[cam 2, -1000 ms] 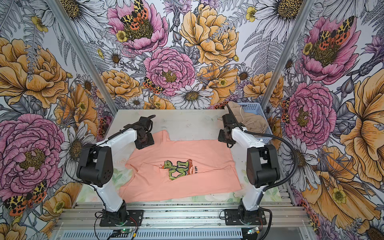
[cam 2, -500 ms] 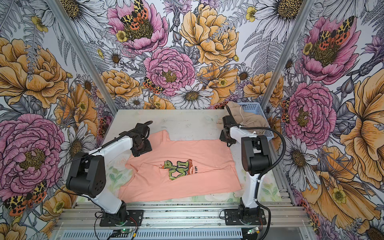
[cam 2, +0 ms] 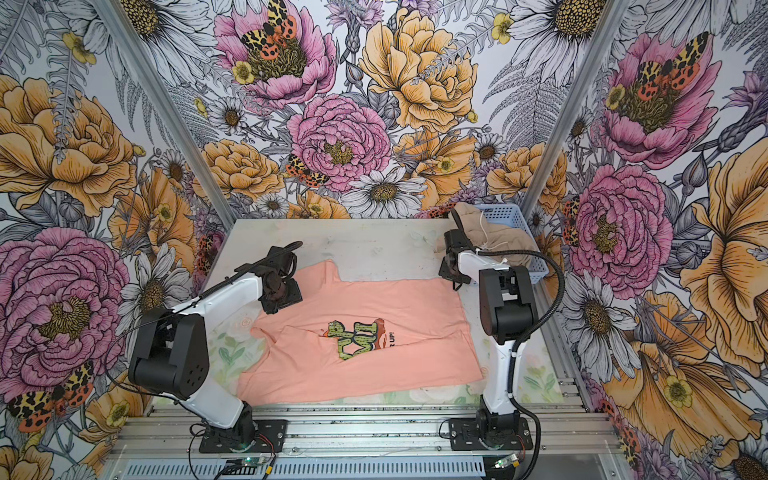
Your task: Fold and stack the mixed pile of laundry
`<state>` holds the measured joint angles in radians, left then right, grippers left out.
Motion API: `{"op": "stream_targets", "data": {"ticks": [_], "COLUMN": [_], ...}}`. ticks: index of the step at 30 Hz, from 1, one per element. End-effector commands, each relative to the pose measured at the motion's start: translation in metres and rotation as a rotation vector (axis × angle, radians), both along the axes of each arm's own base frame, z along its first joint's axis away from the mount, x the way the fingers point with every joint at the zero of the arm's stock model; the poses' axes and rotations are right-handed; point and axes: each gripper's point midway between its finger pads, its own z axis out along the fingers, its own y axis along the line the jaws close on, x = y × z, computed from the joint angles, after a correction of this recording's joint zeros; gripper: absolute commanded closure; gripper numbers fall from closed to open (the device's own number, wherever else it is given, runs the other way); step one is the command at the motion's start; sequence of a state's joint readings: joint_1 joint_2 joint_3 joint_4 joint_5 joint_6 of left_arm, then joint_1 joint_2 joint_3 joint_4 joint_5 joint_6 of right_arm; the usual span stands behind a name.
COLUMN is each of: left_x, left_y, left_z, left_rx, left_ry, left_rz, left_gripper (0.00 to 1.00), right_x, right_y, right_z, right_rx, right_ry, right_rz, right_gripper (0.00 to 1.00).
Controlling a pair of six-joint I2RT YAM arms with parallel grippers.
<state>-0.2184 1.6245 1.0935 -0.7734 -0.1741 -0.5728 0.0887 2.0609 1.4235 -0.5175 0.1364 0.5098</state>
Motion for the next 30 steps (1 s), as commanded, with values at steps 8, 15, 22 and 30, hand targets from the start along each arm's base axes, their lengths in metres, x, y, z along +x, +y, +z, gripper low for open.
{"op": "stream_targets", "data": {"ticks": [8, 15, 22, 30], "left_x": [0.0, 0.0, 0.003, 0.015], "left_y": [0.002, 0.004, 0.007, 0.008], "left_z": [0.008, 0.01, 0.015, 0.02], "left_rx": [-0.021, -0.019, -0.016, -0.017], "left_ry": [-0.038, -0.042, -0.058, -0.078], "left_rz": [0.009, 0.013, 0.014, 0.013], "left_gripper": [0.37, 0.37, 0.36, 0.36], "right_x": [-0.014, -0.017, -0.013, -0.032], "right_y": [0.005, 0.008, 0.008, 0.01], "right_z": [-0.02, -0.018, 0.03, 0.077], "right_rx": [0.055, 0.075, 0.074, 0.093], "right_ry": [0.096, 0.099, -0.007, -0.089], "right_rz": [0.015, 0.021, 0.018, 0.033], "right_gripper": [0.82, 1.0, 1.0, 1.0]}}
